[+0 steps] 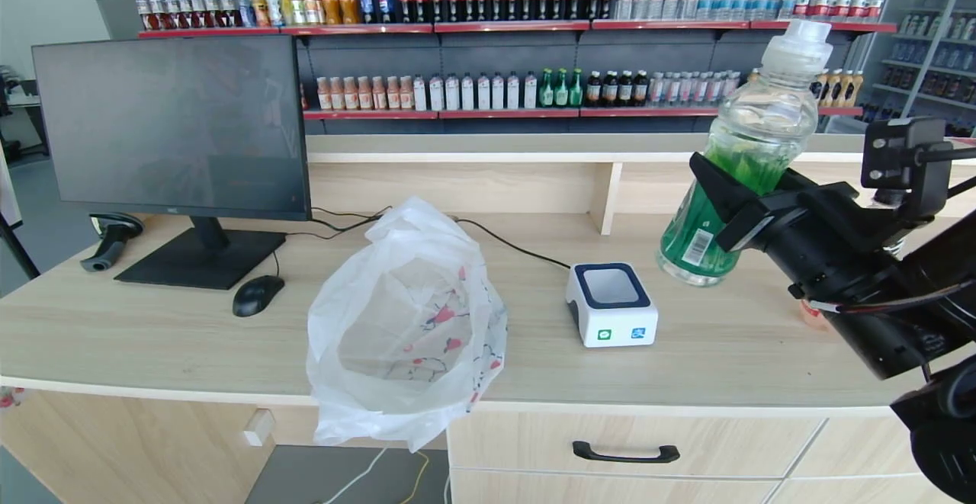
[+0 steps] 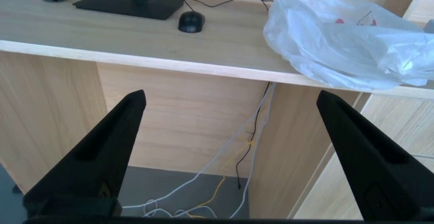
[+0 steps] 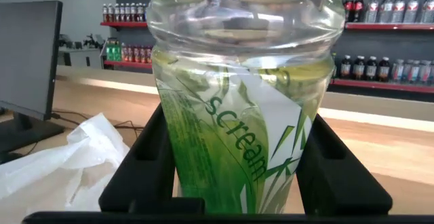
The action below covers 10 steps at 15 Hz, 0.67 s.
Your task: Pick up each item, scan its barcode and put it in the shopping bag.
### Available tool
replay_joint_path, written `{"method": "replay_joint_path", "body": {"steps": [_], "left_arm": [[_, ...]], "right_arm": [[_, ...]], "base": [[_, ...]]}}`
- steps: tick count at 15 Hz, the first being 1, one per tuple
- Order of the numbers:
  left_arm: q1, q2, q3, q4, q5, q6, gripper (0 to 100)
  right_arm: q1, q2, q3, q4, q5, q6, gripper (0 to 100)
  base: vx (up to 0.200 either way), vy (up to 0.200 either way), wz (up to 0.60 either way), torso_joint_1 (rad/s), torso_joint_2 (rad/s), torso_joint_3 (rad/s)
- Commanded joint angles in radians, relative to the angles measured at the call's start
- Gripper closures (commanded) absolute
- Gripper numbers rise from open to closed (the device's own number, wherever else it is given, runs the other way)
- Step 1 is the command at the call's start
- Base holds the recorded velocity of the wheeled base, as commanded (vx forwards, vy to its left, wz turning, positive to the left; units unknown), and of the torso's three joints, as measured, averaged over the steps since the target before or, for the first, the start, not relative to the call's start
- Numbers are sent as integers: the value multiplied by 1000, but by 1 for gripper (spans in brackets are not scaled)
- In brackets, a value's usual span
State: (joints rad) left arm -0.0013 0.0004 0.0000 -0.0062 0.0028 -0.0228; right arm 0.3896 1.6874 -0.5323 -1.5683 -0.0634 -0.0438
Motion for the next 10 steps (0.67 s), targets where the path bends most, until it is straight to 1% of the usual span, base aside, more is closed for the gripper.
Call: {"method": "replay_joint_path", "body": {"steps": [1, 5, 9, 10], "left_arm": [[0, 0, 0, 0, 0, 0, 0], [0, 0, 0, -3, 0, 0, 0], [0, 0, 0, -3, 0, 0, 0], [0, 0, 0, 0, -1, 10, 0]], "right_arm": [[0, 6, 2, -3, -21, 16, 100], [-5, 20, 9, -3, -26, 15, 100], [-26, 17, 29, -3, -26, 21, 100], [-44, 20, 25, -3, -24, 22, 100]], "base": [[0, 0, 0, 0, 0, 0], [0, 0, 0, 0, 0, 0], [-200, 0, 0, 4, 4, 0], [0, 0, 0, 0, 0, 0]]}}
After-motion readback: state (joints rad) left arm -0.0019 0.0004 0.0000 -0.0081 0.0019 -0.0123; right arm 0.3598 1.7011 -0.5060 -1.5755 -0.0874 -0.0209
